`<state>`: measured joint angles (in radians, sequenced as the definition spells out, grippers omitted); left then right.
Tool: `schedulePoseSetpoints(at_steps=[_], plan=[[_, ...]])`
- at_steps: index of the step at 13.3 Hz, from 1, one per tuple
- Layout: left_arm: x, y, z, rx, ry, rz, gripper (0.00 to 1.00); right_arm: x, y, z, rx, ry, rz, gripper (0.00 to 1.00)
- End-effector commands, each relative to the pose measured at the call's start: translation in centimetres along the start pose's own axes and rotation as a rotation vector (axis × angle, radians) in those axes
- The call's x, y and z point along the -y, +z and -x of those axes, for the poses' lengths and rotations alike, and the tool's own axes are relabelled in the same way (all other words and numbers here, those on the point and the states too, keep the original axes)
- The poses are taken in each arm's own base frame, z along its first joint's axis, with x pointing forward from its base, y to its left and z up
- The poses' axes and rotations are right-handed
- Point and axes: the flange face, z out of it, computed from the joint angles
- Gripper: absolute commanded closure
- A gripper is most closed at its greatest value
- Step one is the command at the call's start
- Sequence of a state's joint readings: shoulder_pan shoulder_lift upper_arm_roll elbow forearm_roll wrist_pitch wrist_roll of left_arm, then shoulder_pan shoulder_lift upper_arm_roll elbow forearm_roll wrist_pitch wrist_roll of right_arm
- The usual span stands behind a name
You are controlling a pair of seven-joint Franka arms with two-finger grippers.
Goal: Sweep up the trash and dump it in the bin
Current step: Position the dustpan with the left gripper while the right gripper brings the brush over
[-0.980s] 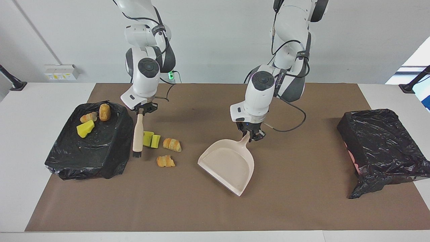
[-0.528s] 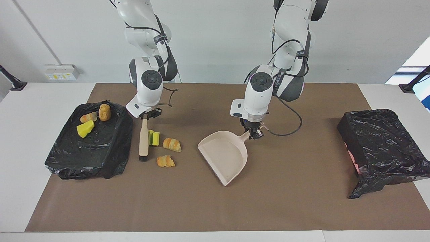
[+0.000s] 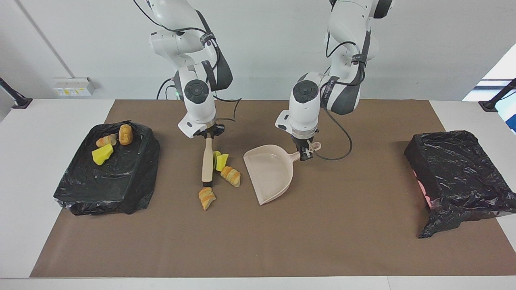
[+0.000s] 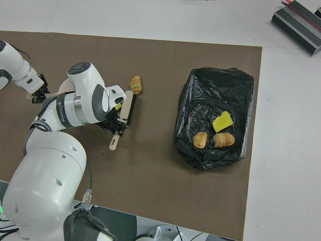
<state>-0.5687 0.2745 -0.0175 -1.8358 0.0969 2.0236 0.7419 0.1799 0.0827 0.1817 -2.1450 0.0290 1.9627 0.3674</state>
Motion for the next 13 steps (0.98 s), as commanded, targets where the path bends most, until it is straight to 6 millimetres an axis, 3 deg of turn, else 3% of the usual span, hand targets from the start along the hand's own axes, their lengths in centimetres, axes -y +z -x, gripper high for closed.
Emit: schedulePoseSetpoints(at_steps=[1,4,7,9,11,13], plan=[[-2.7,0.5,0.7,-0.006,0.065,-0.054,1.00,0.7,-1.8,-0.8,-0.010,0.106,-0.034,1.00],[-4.1,1.1,0.3,0.001,0.110,-0.077,1.00,-2.1,-4.9,-0.8,0.000,0.130,0.010,1.00],[-4.3,1.2,0.6,0.003,0.107,-0.075,1.00,-3.7,-3.6,1.3,-0.011,0.089,0.144,1.00],[-4.0,1.2,0.8,0.002,0.101,-0.075,1.00,-3.1,-1.9,1.8,0.020,0.089,0.156,1.00],[-3.9,1.4,0.9,0.002,0.096,-0.072,1.00,-2.0,0.2,0.5,0.030,0.087,0.134,1.00],[-3.9,1.5,1.1,0.003,0.095,-0.071,1.00,2.0,1.5,0.6,0.034,0.030,0.114,1.00]])
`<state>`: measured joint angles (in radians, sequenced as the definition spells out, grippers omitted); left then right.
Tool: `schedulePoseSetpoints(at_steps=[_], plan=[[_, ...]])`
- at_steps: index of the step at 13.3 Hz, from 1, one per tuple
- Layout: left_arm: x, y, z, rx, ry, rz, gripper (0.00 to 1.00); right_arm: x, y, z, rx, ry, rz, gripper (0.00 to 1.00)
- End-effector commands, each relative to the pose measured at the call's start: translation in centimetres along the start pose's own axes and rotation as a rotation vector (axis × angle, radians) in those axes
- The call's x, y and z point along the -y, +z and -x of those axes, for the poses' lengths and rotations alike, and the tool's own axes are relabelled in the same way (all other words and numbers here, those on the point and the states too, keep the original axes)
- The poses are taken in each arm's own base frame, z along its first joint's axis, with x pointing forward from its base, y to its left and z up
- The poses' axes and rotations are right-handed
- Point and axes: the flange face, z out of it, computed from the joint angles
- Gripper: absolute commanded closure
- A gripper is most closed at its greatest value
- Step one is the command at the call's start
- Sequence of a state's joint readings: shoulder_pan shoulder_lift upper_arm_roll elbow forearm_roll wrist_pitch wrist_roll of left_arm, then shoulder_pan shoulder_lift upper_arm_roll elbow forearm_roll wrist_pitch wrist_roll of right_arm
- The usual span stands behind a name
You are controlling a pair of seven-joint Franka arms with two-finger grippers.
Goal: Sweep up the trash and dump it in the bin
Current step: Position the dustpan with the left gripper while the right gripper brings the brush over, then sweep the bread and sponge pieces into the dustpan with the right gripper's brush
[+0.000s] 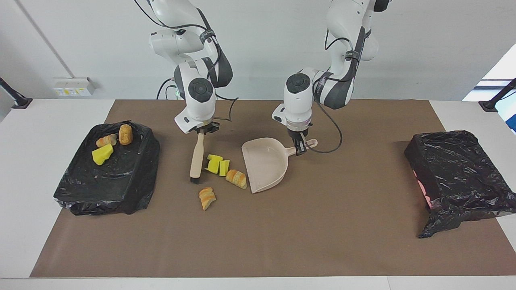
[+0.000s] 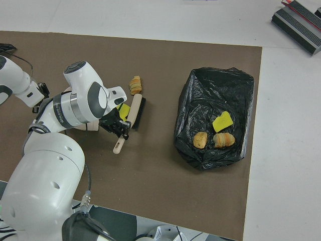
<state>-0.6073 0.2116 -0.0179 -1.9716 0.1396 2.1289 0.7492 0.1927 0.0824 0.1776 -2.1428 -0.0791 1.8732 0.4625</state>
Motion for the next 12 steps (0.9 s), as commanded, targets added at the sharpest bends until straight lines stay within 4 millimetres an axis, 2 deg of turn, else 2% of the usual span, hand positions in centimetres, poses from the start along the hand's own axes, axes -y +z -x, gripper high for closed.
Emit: schedulePoseSetpoints(at_steps=[1,4,6,8,9,12], plan=[[-0.7,0.1,1.1,0.005,0.021,-0.019,1.00,4.5,0.7,0.1,0.001,-0.036,-0.044,1.00],[-0.6,0.2,1.2,0.003,0.018,-0.020,1.00,8.6,-0.2,2.2,0.030,-0.148,-0.148,1.00],[-0.6,0.2,1.2,-0.001,0.018,-0.024,1.00,10.3,-0.5,3.3,0.066,-0.170,-0.237,1.00],[-0.6,0.5,1.4,0.001,0.015,-0.021,1.00,11.6,-1.1,3.8,0.109,-0.178,-0.398,1.00],[-0.6,0.3,1.4,-0.005,0.015,-0.027,1.00,11.8,-1.6,4.0,0.120,-0.185,-0.430,1.00],[-0.7,0.6,1.6,-0.003,0.005,-0.022,1.00,9.4,-4.8,4.5,0.032,-0.195,-0.366,1.00]])
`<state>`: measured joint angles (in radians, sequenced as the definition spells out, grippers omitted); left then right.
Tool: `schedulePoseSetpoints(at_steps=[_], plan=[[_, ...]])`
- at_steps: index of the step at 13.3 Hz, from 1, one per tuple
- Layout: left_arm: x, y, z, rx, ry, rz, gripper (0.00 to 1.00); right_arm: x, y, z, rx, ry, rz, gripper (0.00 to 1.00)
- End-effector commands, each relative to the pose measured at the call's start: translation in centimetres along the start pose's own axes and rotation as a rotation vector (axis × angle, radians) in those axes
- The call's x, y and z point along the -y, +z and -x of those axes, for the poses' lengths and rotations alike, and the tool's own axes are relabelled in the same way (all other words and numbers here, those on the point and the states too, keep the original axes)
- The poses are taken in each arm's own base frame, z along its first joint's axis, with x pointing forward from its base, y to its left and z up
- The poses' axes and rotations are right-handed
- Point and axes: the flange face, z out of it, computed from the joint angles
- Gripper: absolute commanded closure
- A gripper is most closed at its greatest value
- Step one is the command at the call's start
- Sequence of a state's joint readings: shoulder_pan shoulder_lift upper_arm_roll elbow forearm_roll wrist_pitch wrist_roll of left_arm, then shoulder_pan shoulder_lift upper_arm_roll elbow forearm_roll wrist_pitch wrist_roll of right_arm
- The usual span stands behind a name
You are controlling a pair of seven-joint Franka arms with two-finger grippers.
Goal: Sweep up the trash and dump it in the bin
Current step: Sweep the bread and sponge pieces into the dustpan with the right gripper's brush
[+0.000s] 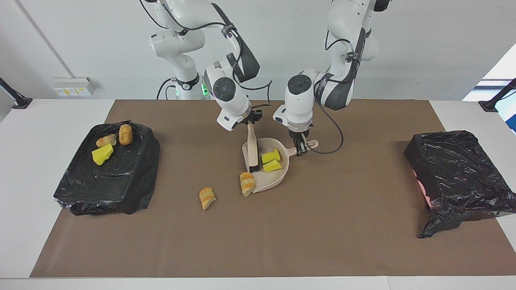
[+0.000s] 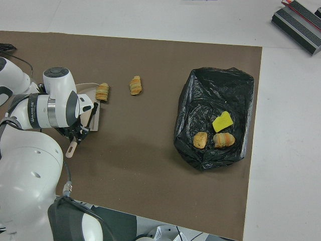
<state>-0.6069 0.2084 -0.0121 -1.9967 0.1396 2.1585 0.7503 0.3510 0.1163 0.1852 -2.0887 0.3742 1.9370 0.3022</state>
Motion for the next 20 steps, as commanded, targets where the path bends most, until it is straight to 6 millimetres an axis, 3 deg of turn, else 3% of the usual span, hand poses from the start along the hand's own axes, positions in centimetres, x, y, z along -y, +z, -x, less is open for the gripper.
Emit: schedulePoseSetpoints(at_steps=[1,4,8,9,11,13,16,17,20], plan=[[-0.2,-0.1,1.6,0.002,-0.005,-0.016,1.00,-1.8,-4.3,0.6,-0.074,-0.047,0.074,1.00],[0.2,0.0,2.1,0.004,-0.102,-0.012,1.00,-6.1,-7.4,-2.7,-0.145,-0.130,0.297,1.00],[0.1,0.1,2.1,0.005,-0.182,-0.010,1.00,-13.3,-12.6,-9.7,-0.174,-0.238,0.498,1.00],[0.1,0.1,2.1,0.005,-0.183,-0.010,1.00,-14.7,-12.7,-11.1,-0.170,-0.253,0.558,1.00],[0.1,0.1,2.2,0.008,-0.184,-0.008,1.00,-16.0,-10.8,-12.9,-0.140,-0.277,0.655,1.00],[0.2,0.3,2.5,0.009,-0.187,-0.004,1.00,-16.7,-9.6,-13.8,-0.137,-0.280,0.648,1.00],[-0.2,0.6,2.8,0.016,-0.187,0.004,1.00,-15.4,-6.7,-13.1,-0.085,-0.275,0.549,1.00],[-0.3,0.8,2.8,0.019,-0.187,0.006,1.00,-14.7,-5.2,-12.5,-0.056,-0.256,0.468,1.00],[-0.5,0.8,3.0,0.021,-0.177,0.008,1.00,-9.7,-3.4,-11.1,-0.035,-0.277,0.332,1.00]])
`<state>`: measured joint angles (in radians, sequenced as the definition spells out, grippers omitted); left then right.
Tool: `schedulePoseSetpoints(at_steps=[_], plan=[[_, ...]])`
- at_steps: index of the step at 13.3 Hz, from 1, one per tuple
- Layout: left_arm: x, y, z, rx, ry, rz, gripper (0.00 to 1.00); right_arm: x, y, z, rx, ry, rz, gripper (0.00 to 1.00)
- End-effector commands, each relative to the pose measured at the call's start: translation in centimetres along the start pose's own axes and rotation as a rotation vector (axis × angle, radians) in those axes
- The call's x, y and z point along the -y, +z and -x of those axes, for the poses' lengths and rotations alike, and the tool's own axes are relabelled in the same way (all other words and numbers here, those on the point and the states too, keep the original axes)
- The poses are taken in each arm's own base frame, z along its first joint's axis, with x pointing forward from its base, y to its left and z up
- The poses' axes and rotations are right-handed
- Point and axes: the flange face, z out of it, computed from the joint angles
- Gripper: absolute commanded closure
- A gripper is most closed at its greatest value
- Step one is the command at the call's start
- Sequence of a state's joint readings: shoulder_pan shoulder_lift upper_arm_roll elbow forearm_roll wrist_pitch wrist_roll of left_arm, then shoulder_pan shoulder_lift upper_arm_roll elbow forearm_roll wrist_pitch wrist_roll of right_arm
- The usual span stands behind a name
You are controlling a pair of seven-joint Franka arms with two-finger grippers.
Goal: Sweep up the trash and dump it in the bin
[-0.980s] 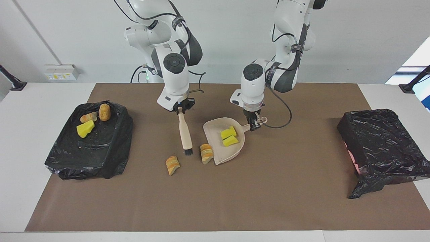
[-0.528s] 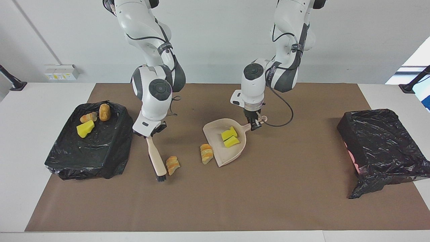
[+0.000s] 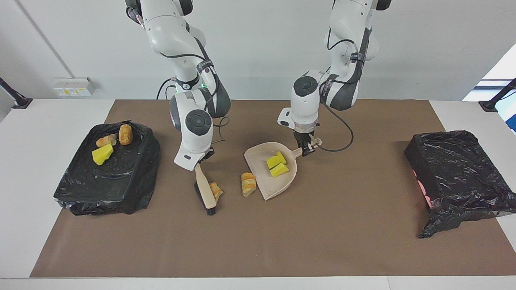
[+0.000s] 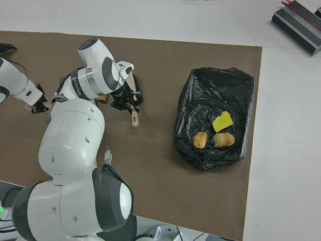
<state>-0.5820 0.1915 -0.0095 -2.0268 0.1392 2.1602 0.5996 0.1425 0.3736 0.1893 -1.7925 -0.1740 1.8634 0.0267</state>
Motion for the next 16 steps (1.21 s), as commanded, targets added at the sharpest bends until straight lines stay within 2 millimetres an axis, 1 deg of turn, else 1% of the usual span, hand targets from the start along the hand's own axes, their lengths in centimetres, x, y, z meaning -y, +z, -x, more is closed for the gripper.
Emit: schedulePoseSetpoints(at_steps=[1,3,4,5,6,8,9,11,12,13,14,15,16], plan=[[-0.6,0.2,1.5,0.011,-0.002,-0.003,1.00,3.9,-0.1,0.7,0.012,0.003,-0.165,1.00],[-0.5,0.3,1.6,0.013,-0.004,-0.001,1.00,7.7,-1.0,0.9,-0.007,0.028,-0.284,1.00],[-0.5,0.4,1.7,0.015,-0.004,0.000,1.00,9.6,-1.0,1.0,-0.006,0.070,-0.331,1.00],[-0.6,0.3,1.7,0.015,-0.002,0.000,1.00,11.1,-1.7,1.3,0.000,0.099,-0.383,1.00],[-0.6,0.4,1.8,0.016,-0.002,0.001,1.00,11.9,-1.9,1.3,0.013,0.127,-0.431,1.00],[-0.5,0.4,1.8,0.016,0.030,0.001,1.00,11.9,-2.1,1.4,0.020,0.153,-0.454,1.00],[0.1,0.4,2.3,0.012,0.059,0.002,1.00,11.7,-2.7,1.3,0.008,0.147,-0.438,1.00],[1.1,0.6,2.8,0.007,0.147,0.003,1.00,10.6,-4.7,2.3,-0.022,0.146,-0.404,1.00],[1.7,0.6,3.1,0.006,0.167,0.003,1.00,9.7,-5.7,3.0,-0.025,0.160,-0.350,1.00],[1.9,0.6,3.3,0.006,0.180,0.005,1.00,8.9,-7.3,3.8,-0.047,0.192,-0.291,1.00],[2.9,0.6,4.2,0.004,0.181,0.006,1.00,8.5,-8.7,4.9,-0.050,0.245,-0.261,1.00],[3.5,0.1,4.7,-0.004,0.198,0.000,1.00,8.3,-9.9,5.9,-0.040,0.291,-0.253,1.00],[4.4,-0.3,5.4,-0.005,0.217,-0.002,1.00,8.3,-10.7,6.9,-0.025,0.327,-0.247,1.00]])
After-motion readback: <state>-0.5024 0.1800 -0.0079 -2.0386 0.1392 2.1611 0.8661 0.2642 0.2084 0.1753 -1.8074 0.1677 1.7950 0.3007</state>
